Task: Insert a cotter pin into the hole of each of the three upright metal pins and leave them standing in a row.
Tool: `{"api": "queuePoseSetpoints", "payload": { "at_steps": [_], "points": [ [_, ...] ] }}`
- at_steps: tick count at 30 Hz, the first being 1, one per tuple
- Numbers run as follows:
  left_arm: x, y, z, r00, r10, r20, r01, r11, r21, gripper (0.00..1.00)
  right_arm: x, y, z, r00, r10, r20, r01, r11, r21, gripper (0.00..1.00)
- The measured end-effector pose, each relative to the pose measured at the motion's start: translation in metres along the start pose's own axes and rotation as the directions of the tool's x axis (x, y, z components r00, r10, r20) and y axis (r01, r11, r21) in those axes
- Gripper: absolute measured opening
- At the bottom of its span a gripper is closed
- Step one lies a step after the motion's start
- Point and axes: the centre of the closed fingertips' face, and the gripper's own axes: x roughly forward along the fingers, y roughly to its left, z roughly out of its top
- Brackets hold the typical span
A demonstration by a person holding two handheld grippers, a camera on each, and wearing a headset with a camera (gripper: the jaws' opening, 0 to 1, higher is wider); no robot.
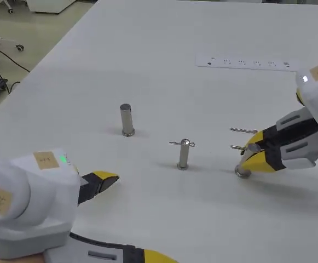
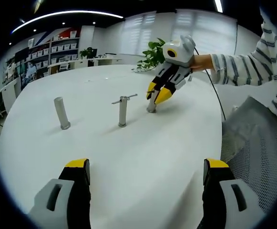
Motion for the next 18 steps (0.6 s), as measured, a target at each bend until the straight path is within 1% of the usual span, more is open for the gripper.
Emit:
{"api": "queuePoseSetpoints", "payload": {
  "at_steps": [2,5,8,10,11,12,13,15,18],
  "points": [
    [-0.001,0.0,0.001,1.0,0.002,0.002,-0.002,1.0,0.002,0.99,-0.003,-0.001,0.001,0.9999,-0.012,0.008,0.012,1.0,0.004,0.3],
    [-0.002,-0.001,0.001,1.0,0.0,0.005,0.0,1.0,-0.014,0.99,-0.007,0.0,0.003,0.9994,-0.022,0.026,0.021,1.0,0.023,0.32],
    [-0.002,-0.002,0.003,1.0,0.001,0.007,-0.001,1.0,-0.011,0.99,-0.014,-0.001,0.006,0.9974,-0.051,0.051,0.049,0.998,0.041,0.36],
    [-0.002,-0.002,0.004,1.0,0.0,0.009,0.0,1.0,-0.01,0.99,-0.021,0.001,0.009,0.9955,-0.071,0.063,0.068,0.997,0.044,0.38],
    [-0.002,-0.002,0.005,0.9999,0.0,0.011,0.0,1.0,-0.011,0.99,-0.026,0.002,0.011,0.9928,-0.089,0.081,0.084,0.995,0.059,0.39],
    [-0.002,-0.003,0.006,0.9999,-0.001,0.012,0.001,1.0,-0.011,0.99,-0.027,0.002,0.011,0.992,-0.093,0.085,0.088,0.994,0.064,0.4],
    [-0.001,-0.003,0.007,0.9999,-0.001,0.012,0.001,1.0,-0.012,0.99,-0.032,0.003,0.012,0.988,-0.116,0.102,0.108,0.991,0.081,0.4],
    [-0.001,-0.003,0.008,0.9999,-0.004,0.009,0.004,1.0,-0.019,0.99,-0.039,0.005,0.011,0.9837,-0.139,0.114,0.127,0.986,0.105,0.42],
    [-0.001,-0.003,0.011,0.9998,-0.004,0.019,0.004,1.0,-0.012,0.99,-0.05,0.009,0.01,0.9755,-0.174,0.135,0.154,0.977,0.146,0.46]
  ]
}}
